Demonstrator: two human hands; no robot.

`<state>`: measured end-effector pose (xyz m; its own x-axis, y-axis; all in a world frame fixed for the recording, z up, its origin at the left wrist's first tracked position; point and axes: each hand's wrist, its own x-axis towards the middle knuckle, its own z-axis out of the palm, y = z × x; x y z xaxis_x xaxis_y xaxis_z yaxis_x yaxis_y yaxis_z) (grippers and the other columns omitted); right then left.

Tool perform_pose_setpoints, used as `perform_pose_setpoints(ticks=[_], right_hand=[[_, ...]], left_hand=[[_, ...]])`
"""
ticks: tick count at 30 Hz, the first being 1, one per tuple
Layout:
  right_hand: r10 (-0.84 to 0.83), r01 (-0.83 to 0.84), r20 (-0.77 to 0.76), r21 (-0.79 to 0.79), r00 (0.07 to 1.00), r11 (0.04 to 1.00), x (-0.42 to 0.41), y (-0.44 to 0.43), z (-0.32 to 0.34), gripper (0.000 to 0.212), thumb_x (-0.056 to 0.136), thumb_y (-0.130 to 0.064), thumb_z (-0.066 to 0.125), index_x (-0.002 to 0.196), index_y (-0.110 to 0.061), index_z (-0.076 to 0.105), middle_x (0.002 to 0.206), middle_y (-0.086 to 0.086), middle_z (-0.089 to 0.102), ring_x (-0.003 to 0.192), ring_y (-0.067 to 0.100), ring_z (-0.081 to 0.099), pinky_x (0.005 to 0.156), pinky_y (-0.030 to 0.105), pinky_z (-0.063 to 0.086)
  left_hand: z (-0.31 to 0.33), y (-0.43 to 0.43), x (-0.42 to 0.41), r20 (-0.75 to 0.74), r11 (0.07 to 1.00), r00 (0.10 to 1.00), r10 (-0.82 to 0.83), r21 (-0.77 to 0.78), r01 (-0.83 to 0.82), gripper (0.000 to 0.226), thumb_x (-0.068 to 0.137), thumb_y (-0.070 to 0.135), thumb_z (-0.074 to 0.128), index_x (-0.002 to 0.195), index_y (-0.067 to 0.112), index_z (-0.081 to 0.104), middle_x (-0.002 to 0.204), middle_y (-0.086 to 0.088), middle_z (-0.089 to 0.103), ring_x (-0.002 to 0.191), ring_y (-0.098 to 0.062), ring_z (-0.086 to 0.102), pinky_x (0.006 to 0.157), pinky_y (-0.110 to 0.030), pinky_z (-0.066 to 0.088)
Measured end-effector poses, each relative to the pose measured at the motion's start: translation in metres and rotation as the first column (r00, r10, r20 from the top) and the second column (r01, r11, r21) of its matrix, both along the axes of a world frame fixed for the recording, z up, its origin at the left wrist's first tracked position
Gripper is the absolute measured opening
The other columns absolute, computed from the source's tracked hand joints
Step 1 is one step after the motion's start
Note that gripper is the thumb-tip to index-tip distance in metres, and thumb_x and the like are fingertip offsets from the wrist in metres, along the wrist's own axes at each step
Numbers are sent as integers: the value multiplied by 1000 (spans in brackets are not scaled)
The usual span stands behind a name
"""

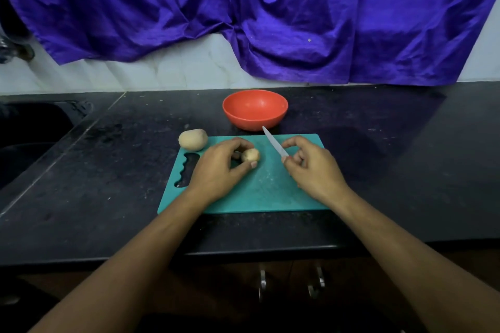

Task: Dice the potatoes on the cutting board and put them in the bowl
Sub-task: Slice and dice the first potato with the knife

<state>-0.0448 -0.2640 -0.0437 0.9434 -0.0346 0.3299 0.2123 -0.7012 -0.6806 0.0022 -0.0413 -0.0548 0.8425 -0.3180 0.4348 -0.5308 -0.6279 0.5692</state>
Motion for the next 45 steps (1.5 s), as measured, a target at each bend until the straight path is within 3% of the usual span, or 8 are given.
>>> perform_pose_setpoints(ticks=[6, 18, 24, 28, 30, 32, 35, 45], right_hand=[[-3, 3, 39, 1, 999, 1000, -5, -1, -7, 29, 95, -19, 65, 121, -32, 66, 64, -1, 57, 53, 9, 49, 54, 35, 44], [47, -45, 8, -167, 999, 985, -18, 4, 4, 36, 98, -30, 62, 133, -39, 63, 60, -12, 53, 56, 6, 53, 51, 22, 35], [46, -51, -33, -170, 998, 984, -21, 12, 12, 37, 99, -32, 60, 135, -42, 61, 63, -12, 55, 56, 7, 53, 53, 30, 44], [35, -42, -34, -209, 999, 977, -25, 13, 12, 36, 99, -33, 60, 134, -42, 62, 57, -15, 47, 53, 5, 48, 53, 25, 33], [31, -41, -45, -223, 998, 974, -27, 14, 14, 37, 99, -33, 60, 135, -42, 62, 64, -18, 56, 60, 4, 55, 56, 26, 42], [34, -47, -61, -232, 998, 972, -28, 15, 15, 39, 99, -34, 59, 137, -43, 60, 93, -17, 72, 84, 5, 67, 73, 32, 56], [29, -43, -60, -258, 998, 965, -28, 17, 16, 40, 97, -35, 58, 137, -42, 61, 121, -14, 72, 106, 11, 69, 89, 41, 58], [-3, -30, -88, -369, 996, 929, -19, 29, 35, 43, 94, -30, 57, 136, -40, 63, 128, -9, 70, 116, 18, 66, 95, 42, 56]], left_hand=[[0, 1, -2, -38, 995, 999, -17, -96, 13, 32, 84, 39, 81, 111, 27, 68, 98, 16, 72, 92, 0, 68, 85, -34, 58], [4, 2, -6, -84, 995, 996, -9, -96, 1, 28, 83, 43, 82, 106, 30, 73, 95, 20, 73, 90, 4, 68, 85, -32, 59], [3, 2, -6, -101, 991, 995, -10, -137, -4, 29, 79, 41, 85, 102, 28, 72, 94, 18, 74, 89, 3, 69, 86, -31, 60], [3, 2, -6, -103, 989, 995, -8, -145, -7, 27, 79, 41, 85, 101, 30, 74, 92, 20, 75, 87, 4, 69, 85, -32, 60], [3, 2, -6, -101, 990, 995, 4, -143, -19, 27, 79, 42, 85, 101, 30, 75, 91, 21, 75, 87, 5, 69, 85, -33, 60], [2, 3, -6, -97, 989, 995, 18, -142, -31, 29, 78, 43, 86, 101, 29, 77, 91, 21, 75, 86, 6, 69, 84, -33, 60], [1, 3, -6, -89, 990, 996, 32, -135, -44, 31, 76, 43, 87, 103, 29, 78, 90, 21, 76, 84, 7, 69, 83, -34, 60], [1, 4, -6, -66, 991, 997, 50, -122, -58, 29, 77, 41, 87, 103, 30, 80, 86, 21, 76, 80, 8, 69, 79, -29, 60]])
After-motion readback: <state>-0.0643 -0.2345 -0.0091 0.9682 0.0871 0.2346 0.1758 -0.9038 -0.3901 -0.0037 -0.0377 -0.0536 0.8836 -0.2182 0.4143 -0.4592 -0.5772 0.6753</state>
